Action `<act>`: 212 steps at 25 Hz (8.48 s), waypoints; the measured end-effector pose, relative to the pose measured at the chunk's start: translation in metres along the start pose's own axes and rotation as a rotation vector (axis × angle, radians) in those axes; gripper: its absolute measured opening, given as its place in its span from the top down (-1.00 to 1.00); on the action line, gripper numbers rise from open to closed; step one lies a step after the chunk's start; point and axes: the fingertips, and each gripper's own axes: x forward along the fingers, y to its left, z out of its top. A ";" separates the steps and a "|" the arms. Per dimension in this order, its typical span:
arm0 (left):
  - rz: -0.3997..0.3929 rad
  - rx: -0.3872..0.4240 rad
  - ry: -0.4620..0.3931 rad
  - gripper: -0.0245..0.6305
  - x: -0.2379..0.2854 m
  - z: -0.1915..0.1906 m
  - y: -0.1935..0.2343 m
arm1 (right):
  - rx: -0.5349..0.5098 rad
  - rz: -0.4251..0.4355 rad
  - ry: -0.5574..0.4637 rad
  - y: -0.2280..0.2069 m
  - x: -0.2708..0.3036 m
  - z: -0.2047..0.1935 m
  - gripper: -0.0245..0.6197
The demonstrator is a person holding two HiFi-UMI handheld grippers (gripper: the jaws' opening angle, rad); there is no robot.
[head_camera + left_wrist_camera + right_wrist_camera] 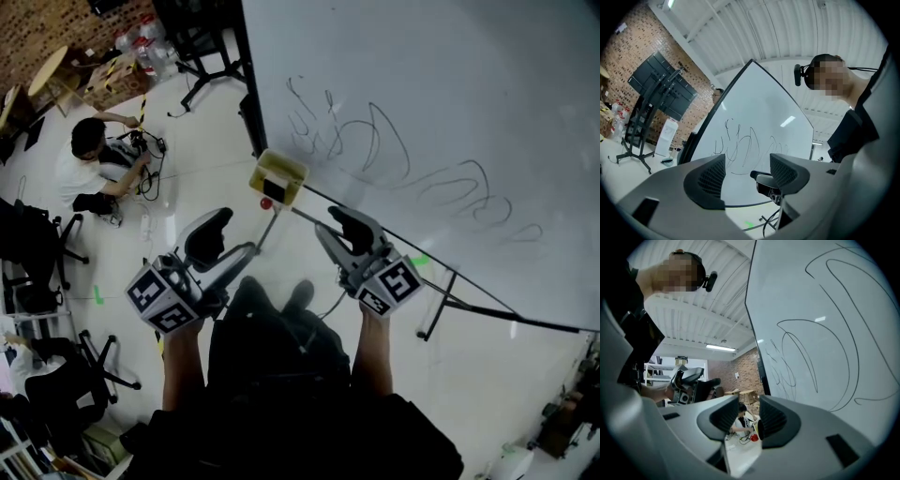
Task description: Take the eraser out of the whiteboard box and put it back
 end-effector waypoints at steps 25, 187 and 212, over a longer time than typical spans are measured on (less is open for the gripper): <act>-0.159 -0.024 -0.019 0.03 -0.007 0.040 0.071 | -0.134 -0.162 0.402 -0.034 0.104 -0.082 0.28; -0.207 0.049 -0.126 0.04 -0.019 0.071 0.055 | -0.191 -0.143 -0.096 -0.014 0.086 0.068 0.45; -0.161 0.027 -0.110 0.04 -0.025 0.067 0.072 | -0.248 -0.147 0.173 -0.034 0.125 -0.032 0.45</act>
